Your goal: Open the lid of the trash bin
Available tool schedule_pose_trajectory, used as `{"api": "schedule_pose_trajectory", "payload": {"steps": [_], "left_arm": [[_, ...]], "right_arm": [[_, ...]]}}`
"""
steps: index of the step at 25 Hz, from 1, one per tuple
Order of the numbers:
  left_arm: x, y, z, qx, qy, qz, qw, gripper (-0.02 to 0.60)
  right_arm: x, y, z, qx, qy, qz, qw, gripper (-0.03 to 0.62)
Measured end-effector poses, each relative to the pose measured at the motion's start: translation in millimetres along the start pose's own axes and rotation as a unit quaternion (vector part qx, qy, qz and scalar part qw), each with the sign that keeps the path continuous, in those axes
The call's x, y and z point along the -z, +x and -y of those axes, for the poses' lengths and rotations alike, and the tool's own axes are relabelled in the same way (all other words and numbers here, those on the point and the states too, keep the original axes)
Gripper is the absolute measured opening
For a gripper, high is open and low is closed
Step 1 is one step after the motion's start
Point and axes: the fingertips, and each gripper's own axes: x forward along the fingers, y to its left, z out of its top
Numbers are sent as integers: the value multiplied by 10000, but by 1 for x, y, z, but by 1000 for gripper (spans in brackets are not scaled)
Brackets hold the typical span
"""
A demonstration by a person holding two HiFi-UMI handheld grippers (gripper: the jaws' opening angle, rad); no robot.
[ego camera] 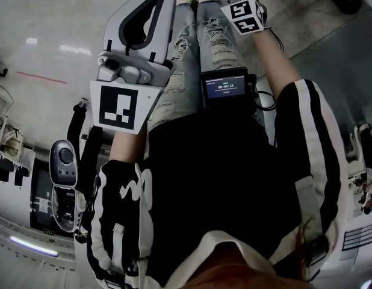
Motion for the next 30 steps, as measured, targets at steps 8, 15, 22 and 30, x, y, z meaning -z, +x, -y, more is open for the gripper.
{"api": "schedule_pose_trajectory", "payload": {"steps": [8, 15, 22, 30], "left_arm": [[6, 3, 3, 46, -16, -47, 10000, 8], [3, 4, 4, 77, 3, -61, 10000, 8], [6, 6, 9, 137, 4, -47, 9999, 8], [7, 7, 10, 182, 21, -40, 9998, 8]], "right_arm": [[15, 12, 9, 200, -40, -376, 9991, 9], [20, 13, 16, 433, 98, -506, 9977, 9], [27, 16, 17, 590, 111, -594, 9964, 9], [31, 17, 21, 738, 223, -627, 9951, 9]]}}
